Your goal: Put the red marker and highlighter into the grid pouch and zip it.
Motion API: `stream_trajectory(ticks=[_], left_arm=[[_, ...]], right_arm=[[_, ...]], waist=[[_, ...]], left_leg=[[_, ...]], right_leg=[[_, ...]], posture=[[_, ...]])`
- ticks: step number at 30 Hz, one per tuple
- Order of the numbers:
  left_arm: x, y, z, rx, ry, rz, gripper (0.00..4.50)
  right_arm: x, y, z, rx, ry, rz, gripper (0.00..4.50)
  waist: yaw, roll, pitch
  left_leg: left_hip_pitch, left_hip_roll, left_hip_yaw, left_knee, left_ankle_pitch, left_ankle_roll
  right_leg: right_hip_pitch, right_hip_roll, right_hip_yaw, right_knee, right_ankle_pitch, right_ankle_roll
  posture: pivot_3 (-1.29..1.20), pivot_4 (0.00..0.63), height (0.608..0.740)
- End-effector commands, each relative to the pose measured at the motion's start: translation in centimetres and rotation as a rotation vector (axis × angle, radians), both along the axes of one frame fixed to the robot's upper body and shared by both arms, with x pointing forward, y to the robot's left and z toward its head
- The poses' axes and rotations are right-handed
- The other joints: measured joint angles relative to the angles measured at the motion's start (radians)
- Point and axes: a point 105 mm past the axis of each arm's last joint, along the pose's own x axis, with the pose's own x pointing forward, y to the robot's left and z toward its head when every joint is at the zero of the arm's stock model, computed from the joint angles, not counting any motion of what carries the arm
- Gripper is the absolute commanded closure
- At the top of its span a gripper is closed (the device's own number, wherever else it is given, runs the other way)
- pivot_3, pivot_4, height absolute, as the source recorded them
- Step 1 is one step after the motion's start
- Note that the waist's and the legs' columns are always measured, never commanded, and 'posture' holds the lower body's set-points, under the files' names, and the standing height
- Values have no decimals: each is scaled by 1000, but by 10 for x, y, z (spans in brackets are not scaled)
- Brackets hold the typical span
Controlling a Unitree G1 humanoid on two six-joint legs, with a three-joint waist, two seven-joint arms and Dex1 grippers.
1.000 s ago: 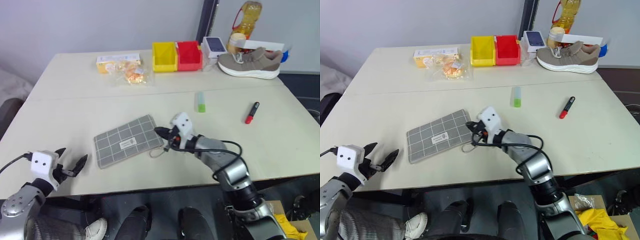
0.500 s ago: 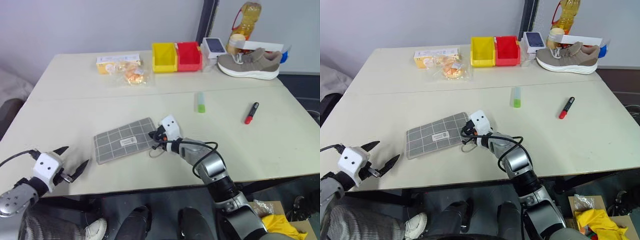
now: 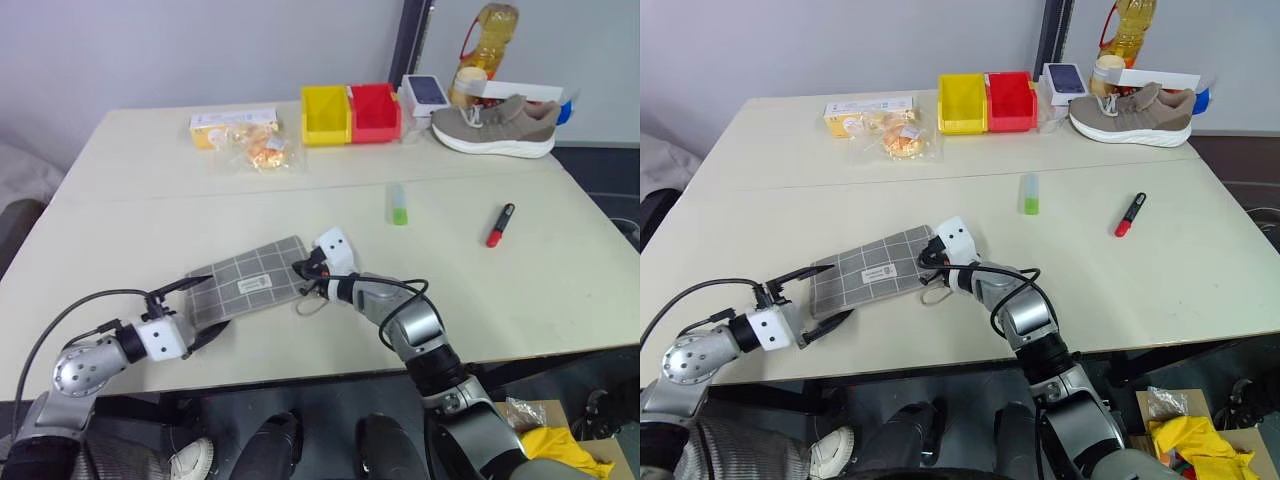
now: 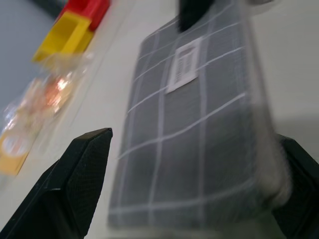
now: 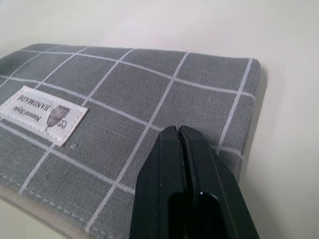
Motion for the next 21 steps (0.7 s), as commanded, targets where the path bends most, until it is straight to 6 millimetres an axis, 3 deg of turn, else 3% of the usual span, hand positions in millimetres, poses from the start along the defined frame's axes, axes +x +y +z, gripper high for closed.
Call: stream_trajectory(ticks=[1, 2, 5, 12, 16, 21], left_arm=[[0, -3, 0, 45, -43, -76, 0], [2, -2, 0, 49, -48, -88, 0], [5, 0, 0, 63, -59, -111, 847], [8, 1, 3, 60, -92, -152, 4414], [7, 0, 2, 39, -83, -154, 4477], [16, 0, -1, -130, 60, -32, 4477]], right_arm=[[6, -2, 5, 3, -27, -25, 4408], [6, -3, 5, 0, -30, -32, 4408], [7, -6, 4, -1, -32, -43, 4500], [7, -8, 5, 6, -38, -57, 4500], [8, -10, 10, 35, -44, -75, 4500], [16, -30, 33, 35, -162, -113, 4500]], waist=[[1, 0, 0], [0, 0, 0], [-1, 0, 0], [0, 0, 0], [-1, 1, 0], [0, 1, 0]], left_leg=[[0, 0, 0, 0, 0, 0], [0, 0, 0, 0, 0, 0], [0, 0, 0, 0, 0, 0], [1, 0, 0, 0, 0, 0], [1, -1, 0, 0, 0, 0], [1, -1, 0, 0, 0, 0]], right_leg=[[0, 0, 0, 0, 0, 0], [0, 0, 0, 0, 0, 0], [0, 0, 0, 0, 0, 0], [1, 1, 0, 1, 0, 0], [1, 1, 0, 1, 0, 0], [1, 1, 0, 1, 0, 0]], posture=[[0, 150, 740], [0, 150, 740], [0, 150, 740], [0, 150, 740], [0, 150, 740], [0, 150, 740]])
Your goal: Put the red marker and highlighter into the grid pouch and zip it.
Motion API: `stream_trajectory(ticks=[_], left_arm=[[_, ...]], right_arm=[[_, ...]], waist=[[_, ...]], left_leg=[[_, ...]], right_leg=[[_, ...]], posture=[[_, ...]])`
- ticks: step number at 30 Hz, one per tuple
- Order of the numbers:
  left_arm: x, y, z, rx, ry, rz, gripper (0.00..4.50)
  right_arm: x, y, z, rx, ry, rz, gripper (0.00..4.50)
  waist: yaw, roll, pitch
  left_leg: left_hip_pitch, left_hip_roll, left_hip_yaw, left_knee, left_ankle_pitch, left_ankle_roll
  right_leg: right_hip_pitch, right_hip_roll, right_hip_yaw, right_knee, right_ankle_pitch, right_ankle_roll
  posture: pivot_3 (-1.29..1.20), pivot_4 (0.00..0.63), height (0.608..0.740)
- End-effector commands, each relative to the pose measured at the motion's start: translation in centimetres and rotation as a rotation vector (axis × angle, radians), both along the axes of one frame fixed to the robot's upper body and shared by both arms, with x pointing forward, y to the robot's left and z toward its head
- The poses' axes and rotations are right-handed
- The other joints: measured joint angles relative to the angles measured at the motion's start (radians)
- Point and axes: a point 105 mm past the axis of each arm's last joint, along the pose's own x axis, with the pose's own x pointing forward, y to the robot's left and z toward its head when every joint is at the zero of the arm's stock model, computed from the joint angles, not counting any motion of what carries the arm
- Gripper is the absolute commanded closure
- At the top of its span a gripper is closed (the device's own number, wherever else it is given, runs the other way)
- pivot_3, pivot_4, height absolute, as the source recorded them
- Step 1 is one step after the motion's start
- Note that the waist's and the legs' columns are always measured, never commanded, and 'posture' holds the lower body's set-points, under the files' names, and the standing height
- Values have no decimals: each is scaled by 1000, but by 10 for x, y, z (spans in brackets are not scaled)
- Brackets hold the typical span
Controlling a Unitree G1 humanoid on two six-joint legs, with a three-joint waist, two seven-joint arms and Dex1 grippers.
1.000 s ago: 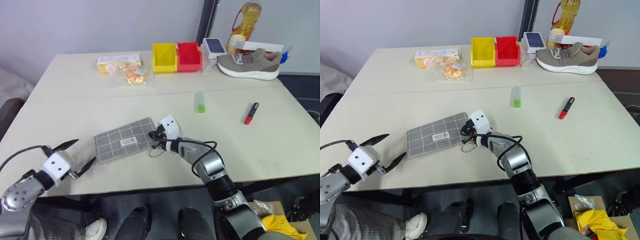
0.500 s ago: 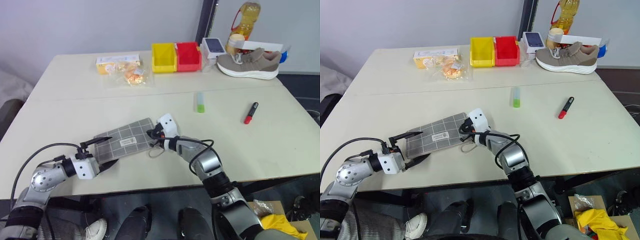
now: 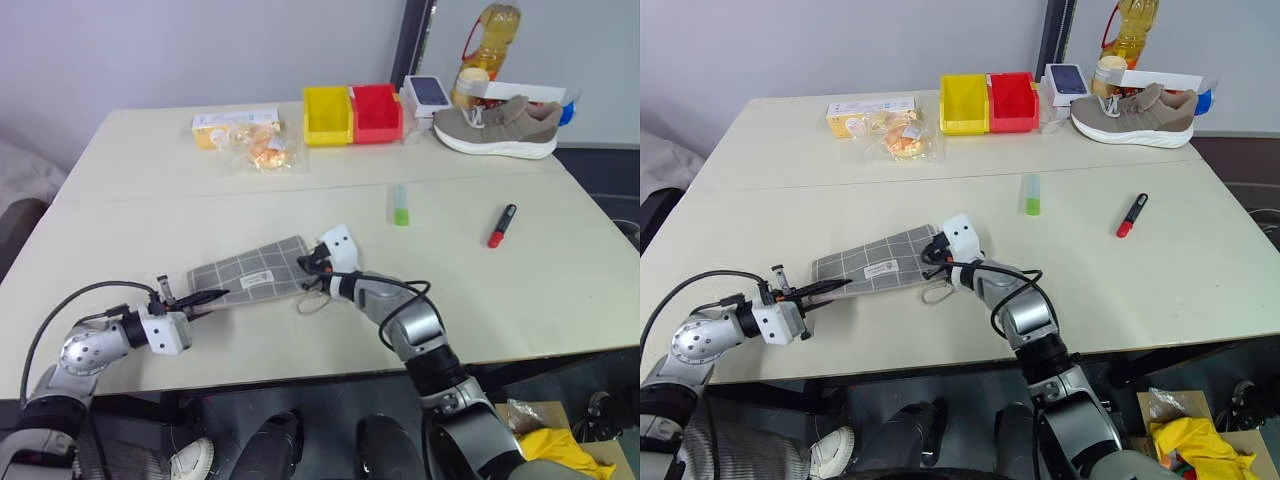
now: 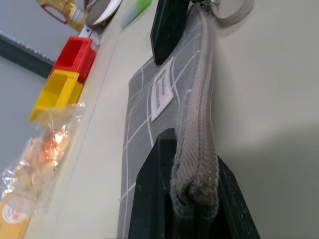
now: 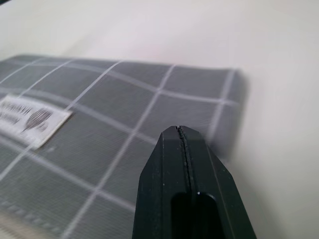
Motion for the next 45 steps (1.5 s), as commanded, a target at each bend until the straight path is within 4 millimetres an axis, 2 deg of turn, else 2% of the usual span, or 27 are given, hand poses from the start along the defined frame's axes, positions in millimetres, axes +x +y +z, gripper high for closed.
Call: stream_trajectory(ticks=[1, 3, 6, 8, 10, 16, 25, 30, 33, 39, 40, 45], left_arm=[[8, -1, 4, -132, 92, 84, 4494], [18, -6, 16, -230, 102, 142, 4500], [29, -15, 26, -325, 115, 212, 4500], [34, -22, 29, -349, 106, 244, 4500], [39, -27, 30, -391, 115, 268, 4500], [48, -49, 29, -448, 112, 252, 4500], [51, -73, 39, -460, 95, 187, 4500], [49, -79, 43, -462, 92, 167, 4500], [49, -81, 45, -465, 89, 165, 4500], [50, -80, 41, -465, 95, 175, 4500], [51, -80, 40, -464, 97, 177, 4500], [54, -84, 37, -467, 100, 183, 4500]], right_arm=[[7, -22, 35, 25, -141, -30, 4257], [13, -51, 53, 34, -180, -84, 3605], [14, -85, 69, 39, -200, -137, 2132], [10, -98, 73, 41, -193, -144, 991], [5, -103, 73, 53, -171, -137, 67], [-2, -98, 68, 62, -119, -125, 67], [6, -74, 62, 58, -90, -131, 67], [13, -70, 57, 49, -85, -158, 67], [17, -69, 57, 59, -84, -170, 911], [15, -60, 59, 37, -111, -140, 4085], [14, -56, 59, 33, -117, -127, 4470], [4, -36, 62, -18, -149, -33, 4470]], waist=[[1, 0, 0], [3, 0, 0], [4, 0, 0], [1, 0, 0], [-3, 0, 0], [-1, 0, 0], [2, 0, 0], [2, 0, 0], [2, 0, 0], [1, 0, 0], [1, 0, 0], [1, 0, 0]], left_leg=[[0, 0, 0, 0, 0, 0], [0, 0, 0, 0, 0, 0], [0, 0, 0, 1, 0, 0], [0, 0, 0, 1, 0, 0], [0, 1, 0, 0, 0, 0], [-1, 2, 1, 0, 0, 0], [-2, 1, 1, 0, 0, 0], [-2, 1, 0, 0, 0, 0], [-2, 1, 1, 0, 0, 0], [-2, 1, 1, 0, 0, 0], [-2, 1, 0, 0, 0, 0], [-2, 1, 0, 0, 0, 0]], right_leg=[[0, 0, 0, 0, 0, 0], [0, 0, 0, 0, 0, 0], [0, 0, 0, 0, 0, 0], [1, 0, 0, 0, 0, 0], [3, -1, 0, 0, 0, 0], [3, -1, 0, 1, 0, 0], [3, -1, 0, 1, 0, 0], [2, -1, 0, 1, 0, 0], [2, -1, 0, 1, 0, 0], [2, 0, 0, 1, 0, 0], [2, -1, 0, 1, 0, 0], [2, -1, 0, 1, 0, 0]], posture=[[0, 150, 740], [0, 150, 740], [0, 150, 740], [0, 150, 740], [0, 150, 740], [0, 150, 740], [0, 150, 740], [0, 150, 740], [0, 150, 740], [0, 150, 740], [0, 150, 740], [0, 150, 740]])
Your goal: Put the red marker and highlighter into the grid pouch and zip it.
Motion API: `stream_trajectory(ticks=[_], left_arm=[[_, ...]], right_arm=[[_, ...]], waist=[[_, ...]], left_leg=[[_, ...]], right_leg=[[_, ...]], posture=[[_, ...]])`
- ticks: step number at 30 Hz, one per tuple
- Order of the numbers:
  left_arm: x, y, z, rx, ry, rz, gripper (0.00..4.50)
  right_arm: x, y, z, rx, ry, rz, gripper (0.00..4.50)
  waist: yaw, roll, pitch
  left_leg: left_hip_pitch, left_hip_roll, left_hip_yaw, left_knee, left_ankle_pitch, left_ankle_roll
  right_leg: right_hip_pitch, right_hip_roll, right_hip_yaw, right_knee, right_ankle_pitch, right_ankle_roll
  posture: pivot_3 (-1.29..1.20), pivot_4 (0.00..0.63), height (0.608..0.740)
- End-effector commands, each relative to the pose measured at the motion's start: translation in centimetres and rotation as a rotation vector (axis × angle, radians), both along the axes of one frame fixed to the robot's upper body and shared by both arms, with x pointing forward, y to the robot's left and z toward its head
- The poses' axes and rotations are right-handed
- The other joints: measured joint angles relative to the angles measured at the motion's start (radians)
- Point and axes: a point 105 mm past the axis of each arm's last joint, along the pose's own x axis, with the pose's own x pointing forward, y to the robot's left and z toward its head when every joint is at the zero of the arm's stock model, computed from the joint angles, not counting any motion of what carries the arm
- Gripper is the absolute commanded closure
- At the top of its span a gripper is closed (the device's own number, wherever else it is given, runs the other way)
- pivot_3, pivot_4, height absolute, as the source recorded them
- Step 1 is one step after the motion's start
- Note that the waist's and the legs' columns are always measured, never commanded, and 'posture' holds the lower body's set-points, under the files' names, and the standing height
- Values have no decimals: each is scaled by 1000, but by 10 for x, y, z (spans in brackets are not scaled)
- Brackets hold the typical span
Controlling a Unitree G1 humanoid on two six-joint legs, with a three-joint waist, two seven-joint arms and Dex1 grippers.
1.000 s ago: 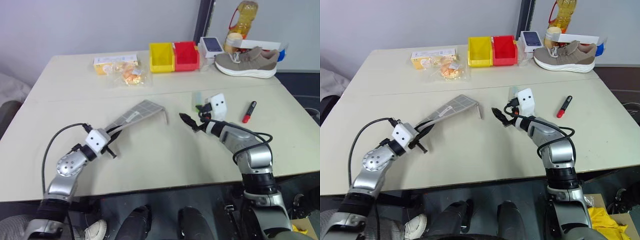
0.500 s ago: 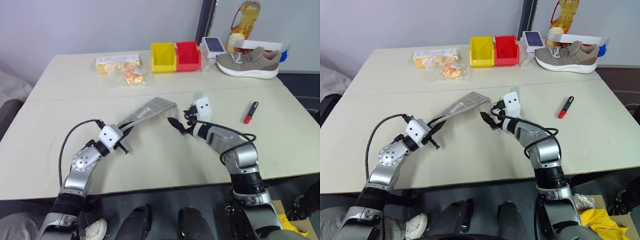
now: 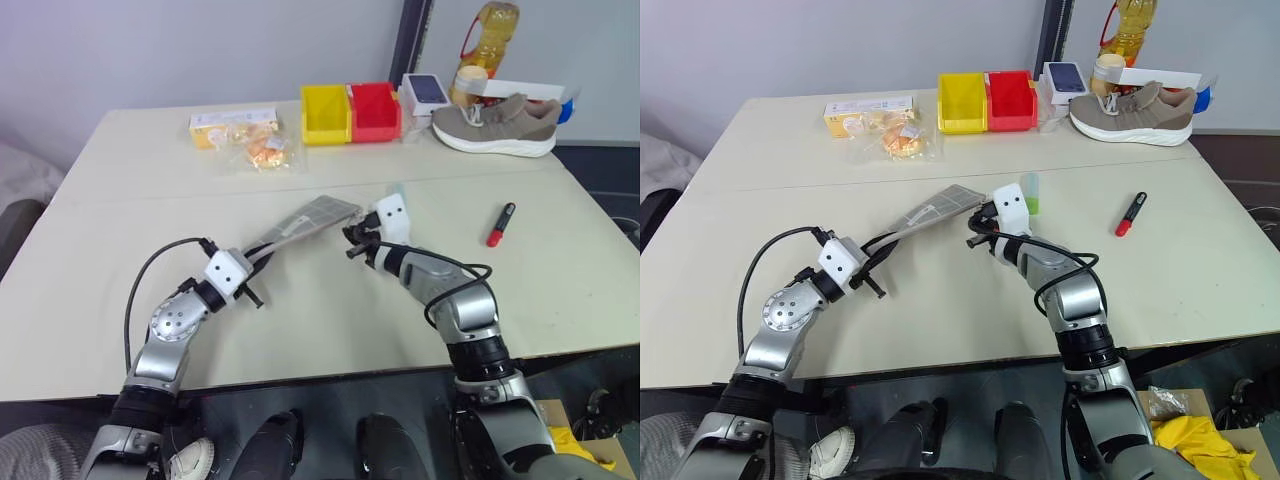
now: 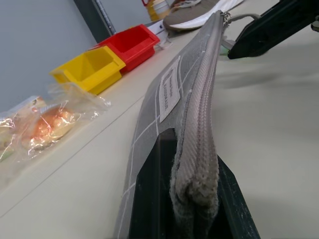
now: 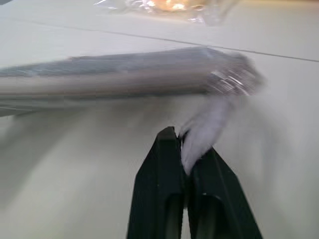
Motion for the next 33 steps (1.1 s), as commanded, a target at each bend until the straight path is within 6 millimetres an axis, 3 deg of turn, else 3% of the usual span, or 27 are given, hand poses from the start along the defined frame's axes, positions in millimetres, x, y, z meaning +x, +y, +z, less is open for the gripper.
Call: stream_trajectory(ticks=[1, 8, 14, 19, 24, 28, 31, 33], left_arm=[[3, -5, 8, -7, -42, 1, 4500], [5, -16, 3, -24, -31, 3, 4500], [4, -25, 4, -29, -30, -15, 4500], [4, -28, 4, -32, -29, -13, 4500], [4, -28, 4, -40, -26, 2, 4500], [4, -28, 3, -46, -21, 12, 4500], [8, -24, 5, -41, -29, 43, 4500], [11, -19, 7, -34, -36, 70, 4500]], right_arm=[[-15, 30, 23, -39, -104, 144, 4470], [-48, 71, 27, -108, -151, 379, 4470], [-58, 92, 33, -117, -173, 459, 4470], [-83, 114, 36, -137, -185, 631, 4470], [-90, 118, 35, -146, -182, 668, 4470], [-88, 110, 35, -136, -159, 658, 4470], [-75, 86, 36, -141, -143, 585, 3594], [-64, 66, 36, -168, -143, 509, 2691]], waist=[[0, 0, 0], [0, 0, 0], [1, 0, 0], [0, 0, 0], [2, 0, 0], [1, 0, 0], [2, 0, 0], [5, 0, 0]], left_leg=[[0, 0, 0, 0, 0, 0], [0, 0, 0, 0, 0, 0], [0, 0, 0, 1, 0, 0], [0, 0, 0, 1, 0, 0], [0, 0, 0, 1, 0, 0], [0, 0, 0, 1, 0, 0], [0, 0, 0, 1, 0, 0], [0, -1, 0, 1, 0, 0]], right_leg=[[0, 0, 0, 0, 0, 0], [0, 0, 0, 0, 0, 0], [0, 0, 0, 0, 0, 0], [0, 0, 0, 0, 0, 0], [0, 1, 0, 0, 0, 0], [0, 1, 0, 0, 0, 0], [0, 1, 0, 0, 0, 0], [0, 1, -1, 0, 0, 0]], posture=[[0, 150, 740], [0, 150, 740], [0, 150, 740], [0, 150, 740], [0, 150, 740], [0, 150, 740], [0, 150, 740], [0, 150, 740]])
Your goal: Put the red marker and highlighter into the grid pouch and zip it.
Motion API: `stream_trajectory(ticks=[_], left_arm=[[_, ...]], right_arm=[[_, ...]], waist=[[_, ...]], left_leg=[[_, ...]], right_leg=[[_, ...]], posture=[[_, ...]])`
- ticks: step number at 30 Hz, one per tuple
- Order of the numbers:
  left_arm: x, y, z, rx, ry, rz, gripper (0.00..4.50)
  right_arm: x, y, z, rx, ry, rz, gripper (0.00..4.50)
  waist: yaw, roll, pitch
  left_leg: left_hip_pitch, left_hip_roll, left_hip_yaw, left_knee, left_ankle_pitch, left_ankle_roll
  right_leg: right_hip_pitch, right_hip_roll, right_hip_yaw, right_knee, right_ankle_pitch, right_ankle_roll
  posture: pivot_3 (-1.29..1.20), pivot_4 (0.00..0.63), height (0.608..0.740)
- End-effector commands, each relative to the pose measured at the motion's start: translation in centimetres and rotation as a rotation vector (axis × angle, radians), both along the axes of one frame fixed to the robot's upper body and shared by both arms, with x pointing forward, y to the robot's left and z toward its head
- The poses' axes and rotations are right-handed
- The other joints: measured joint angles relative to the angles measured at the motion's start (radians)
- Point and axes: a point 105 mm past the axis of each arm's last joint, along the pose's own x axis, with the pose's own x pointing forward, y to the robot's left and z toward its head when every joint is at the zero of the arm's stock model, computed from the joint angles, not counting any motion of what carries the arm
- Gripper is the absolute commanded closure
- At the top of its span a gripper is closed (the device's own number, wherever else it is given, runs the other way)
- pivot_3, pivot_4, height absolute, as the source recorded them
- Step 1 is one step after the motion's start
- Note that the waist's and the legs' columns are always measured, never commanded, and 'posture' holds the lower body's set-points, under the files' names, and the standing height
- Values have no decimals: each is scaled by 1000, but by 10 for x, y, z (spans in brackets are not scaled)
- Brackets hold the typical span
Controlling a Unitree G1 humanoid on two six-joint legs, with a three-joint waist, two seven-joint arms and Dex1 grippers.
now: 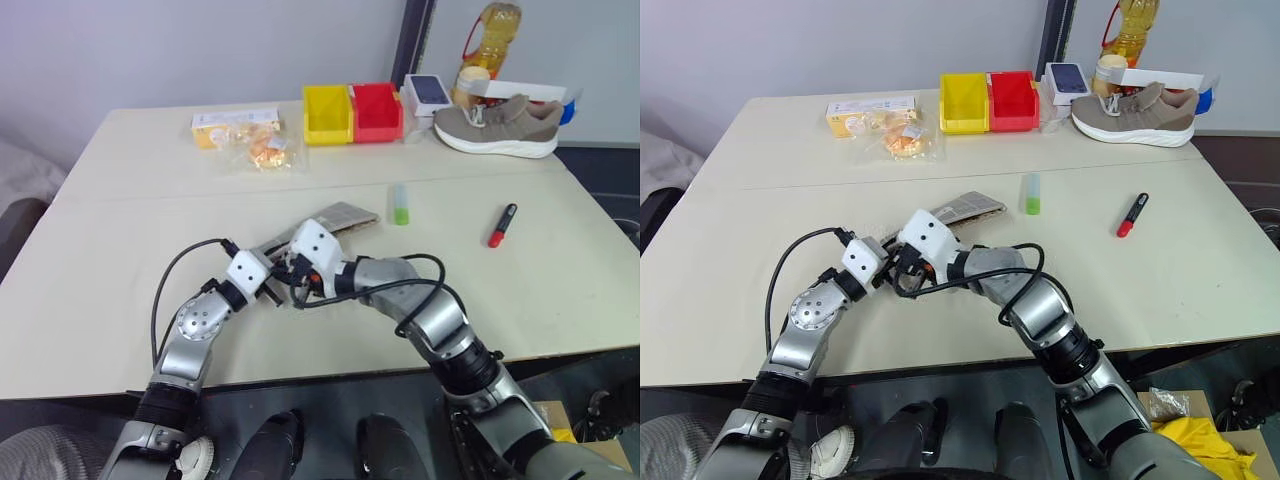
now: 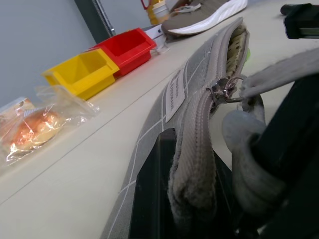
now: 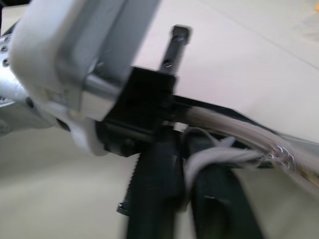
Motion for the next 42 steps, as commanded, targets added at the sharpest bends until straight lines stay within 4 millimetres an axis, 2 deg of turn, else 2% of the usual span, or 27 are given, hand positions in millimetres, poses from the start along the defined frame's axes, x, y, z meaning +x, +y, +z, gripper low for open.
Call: stream_trajectory(ticks=[1, 3, 4, 8, 11, 16, 20, 26, 32, 33, 37, 39, 42], left_arm=[[6, 8, 11, 8, -43, 54, 4500], [8, 15, 13, 21, -55, 89, 4500], [10, 20, 14, 25, -59, 115, 4500], [15, 35, 12, 30, -43, 212, 4500], [16, 34, 9, 21, -22, 237, 4500], [15, 22, 7, 12, -9, 223, 4500], [15, 18, 7, 3, -5, 219, 4500], [14, 18, 8, 3, -4, 219, 4500], [13, 18, 8, 6, 0, 215, 4500], [13, 18, 8, 6, 1, 213, 4500], [13, 16, 10, -2, 5, 191, 4500], [13, 14, 12, -20, 8, 174, 4500], [14, 12, 16, -41, 12, 140, 4500]], right_arm=[[7, -23, 18, 24, -58, -59, 2096], [17, -43, 15, 0, -72, -126, 1011], [24, -59, 13, -18, -85, -183, 570], [70, -134, 6, -15, -63, -549, 570], [92, -164, 2, -17, -76, -732, 570], [123, -191, -10, 3, -48, -959, 570], [137, -188, -19, 84, 51, -1000, 570], [147, -190, -23, 82, 69, -1050, 570], [149, -188, -18, 94, 56, -1048, 3378], [148, -188, -16, 96, 45, -1045, 3612], [140, -184, 2, 34, -98, -944, 3592], [128, -183, 11, -43, -202, -844, 3592], [100, -175, 24, -83, -276, -654, 3592]], waist=[[1, 0, 0], [1, 0, 0], [1, 0, 0], [-1, 0, 0], [-2, 0, 0], [-6, 0, 0], [-3, 0, 0], [-4, 0, 0], [-5, 0, 0], [-5, 0, 0], [-4, 0, 0], [-1, 0, 0], [1, 0, 0]], left_leg=[[0, 0, 0, 0, 0, 0], [0, 0, 0, 0, 0, 0], [0, 0, 0, 0, 0, 0], [0, 0, 1, 0, 0, 0], [0, 0, 1, 0, 0, 0], [0, 0, 2, 0, 1, -1], [0, 0, 2, 0, 1, -1], [0, 0, 2, 0, 1, -1], [0, 0, 2, 0, 1, -1], [0, 0, 2, 0, 1, -1], [-1, 0, 2, 0, 1, -2], [-1, 0, 2, 0, 1, -2], [-3, -1, 2, 2, 1, -2]], right_leg=[[0, 0, 0, 0, 0, 0], [0, 0, 0, 0, 0, 0], [0, 0, 0, 0, 0, 0], [0, -1, 0, 0, 0, 0], [0, 0, 0, 0, 0, 0], [0, 0, 1, 1, 0, 0], [0, 0, 1, 1, 0, 0], [0, 0, 1, 1, 0, 0], [0, 0, 1, 1, 0, 0], [0, 0, 1, 1, 0, 0], [0, 0, 1, 1, 0, 0], [-1, 0, 1, 1, 0, 0], [-1, -1, 1, 1, 0, 0]], posture=[[0, 150, 740], [0, 150, 740], [0, 150, 740], [0, 150, 740], [0, 150, 740], [0, 150, 740], [0, 150, 740], [0, 150, 740], [0, 150, 740], [0, 150, 740], [0, 150, 740], [0, 150, 740], [0, 150, 740]])
